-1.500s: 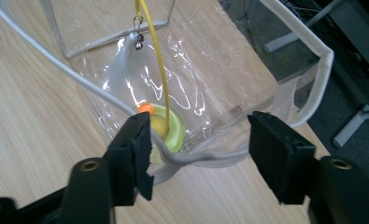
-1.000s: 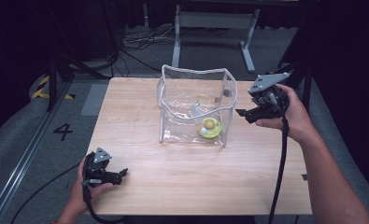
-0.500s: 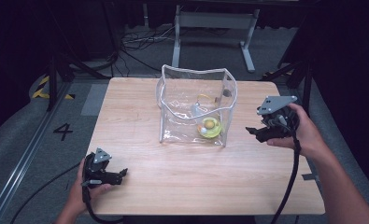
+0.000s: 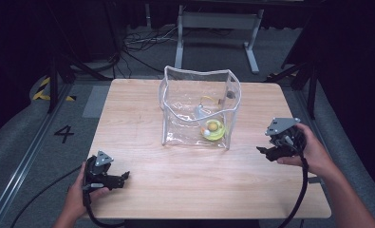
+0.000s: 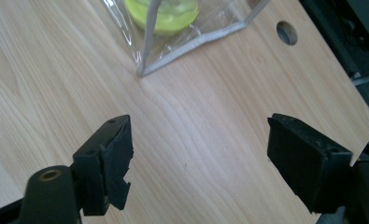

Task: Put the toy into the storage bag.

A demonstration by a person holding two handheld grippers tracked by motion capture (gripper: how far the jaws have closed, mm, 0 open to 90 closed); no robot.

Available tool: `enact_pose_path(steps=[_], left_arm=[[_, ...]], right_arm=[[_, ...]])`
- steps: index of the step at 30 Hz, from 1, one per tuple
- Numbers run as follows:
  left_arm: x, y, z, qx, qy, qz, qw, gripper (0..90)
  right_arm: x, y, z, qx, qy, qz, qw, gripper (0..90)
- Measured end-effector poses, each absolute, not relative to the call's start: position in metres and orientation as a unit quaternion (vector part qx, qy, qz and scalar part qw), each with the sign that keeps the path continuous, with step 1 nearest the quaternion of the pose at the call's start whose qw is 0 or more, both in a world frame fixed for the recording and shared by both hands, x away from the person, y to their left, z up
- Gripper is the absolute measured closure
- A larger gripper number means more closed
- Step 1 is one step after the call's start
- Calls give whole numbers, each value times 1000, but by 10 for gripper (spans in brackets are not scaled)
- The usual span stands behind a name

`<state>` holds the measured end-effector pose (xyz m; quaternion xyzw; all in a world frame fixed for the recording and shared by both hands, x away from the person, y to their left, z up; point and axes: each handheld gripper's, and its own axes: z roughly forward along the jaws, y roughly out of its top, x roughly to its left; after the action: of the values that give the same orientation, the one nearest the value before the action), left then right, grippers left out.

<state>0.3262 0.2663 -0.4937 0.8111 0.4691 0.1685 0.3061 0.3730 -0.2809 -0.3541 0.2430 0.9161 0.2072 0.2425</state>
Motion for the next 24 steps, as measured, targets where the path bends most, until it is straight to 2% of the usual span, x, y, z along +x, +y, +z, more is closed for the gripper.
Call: enact_pose_path(steps=[12,24], left_arm=[[324,264,-494,801,485,175,304,4],[324,264,-494,801,486,175,304,4]], right_arm=[[363,-309,-418,259,915,208,228,193],[343,-345,-463,292,895,265,210,181]])
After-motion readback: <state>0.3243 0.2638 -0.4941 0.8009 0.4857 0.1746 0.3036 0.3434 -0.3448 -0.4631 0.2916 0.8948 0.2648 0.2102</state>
